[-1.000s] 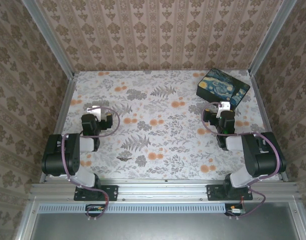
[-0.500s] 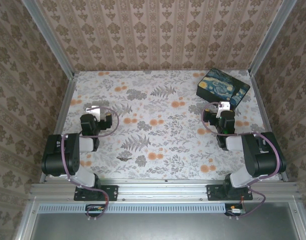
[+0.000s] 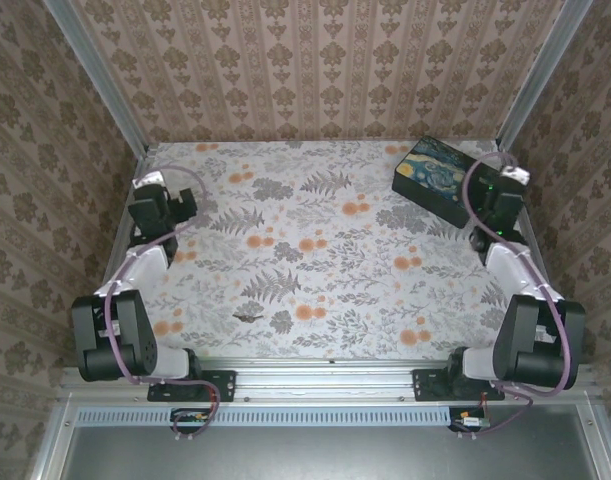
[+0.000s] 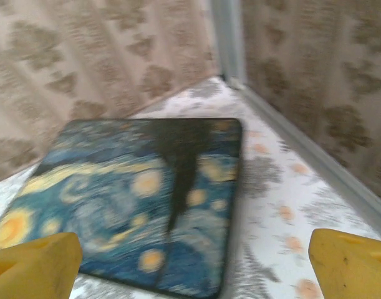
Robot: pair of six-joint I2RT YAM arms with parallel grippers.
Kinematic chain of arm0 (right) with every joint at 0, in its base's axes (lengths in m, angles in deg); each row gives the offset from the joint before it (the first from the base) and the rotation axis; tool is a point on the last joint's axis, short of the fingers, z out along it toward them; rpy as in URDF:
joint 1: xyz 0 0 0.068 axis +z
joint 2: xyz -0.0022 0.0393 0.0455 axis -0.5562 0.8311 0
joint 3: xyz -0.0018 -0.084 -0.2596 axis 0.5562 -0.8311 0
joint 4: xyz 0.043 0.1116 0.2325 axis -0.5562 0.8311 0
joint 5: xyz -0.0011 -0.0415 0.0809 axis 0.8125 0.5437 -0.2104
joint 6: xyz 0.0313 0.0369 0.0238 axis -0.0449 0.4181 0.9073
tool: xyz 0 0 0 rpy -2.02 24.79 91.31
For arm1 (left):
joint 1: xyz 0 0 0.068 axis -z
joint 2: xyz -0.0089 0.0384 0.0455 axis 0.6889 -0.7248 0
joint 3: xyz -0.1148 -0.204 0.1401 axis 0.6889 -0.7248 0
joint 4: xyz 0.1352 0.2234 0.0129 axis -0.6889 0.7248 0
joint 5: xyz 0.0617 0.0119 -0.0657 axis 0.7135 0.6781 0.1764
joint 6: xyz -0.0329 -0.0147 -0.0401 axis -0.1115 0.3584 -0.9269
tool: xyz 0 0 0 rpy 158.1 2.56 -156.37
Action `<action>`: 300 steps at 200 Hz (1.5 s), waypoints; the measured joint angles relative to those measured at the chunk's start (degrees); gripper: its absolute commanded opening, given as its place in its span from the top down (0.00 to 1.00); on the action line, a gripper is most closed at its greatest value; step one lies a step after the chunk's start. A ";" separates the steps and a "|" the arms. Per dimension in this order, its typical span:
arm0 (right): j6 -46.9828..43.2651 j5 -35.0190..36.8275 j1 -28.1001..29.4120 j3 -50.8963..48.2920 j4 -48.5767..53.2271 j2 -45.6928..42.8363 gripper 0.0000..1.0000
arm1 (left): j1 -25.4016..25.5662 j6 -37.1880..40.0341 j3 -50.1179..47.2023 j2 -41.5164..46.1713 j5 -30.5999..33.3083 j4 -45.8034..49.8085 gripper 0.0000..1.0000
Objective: Unlock a padlock with a key
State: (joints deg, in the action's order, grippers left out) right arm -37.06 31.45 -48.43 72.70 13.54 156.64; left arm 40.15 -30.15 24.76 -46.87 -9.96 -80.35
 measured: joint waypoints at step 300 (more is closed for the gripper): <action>11.65 -29.44 26.82 12.98 26.05 14.05 0.23 | 21.42 -4.76 12.41 6.71 5.57 34.99 0.00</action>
State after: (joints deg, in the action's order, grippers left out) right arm -25.41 2.01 -21.61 85.69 39.59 170.69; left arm 61.57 -34.92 37.18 -40.16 -4.38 -45.36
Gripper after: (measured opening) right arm 0.759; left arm 0.997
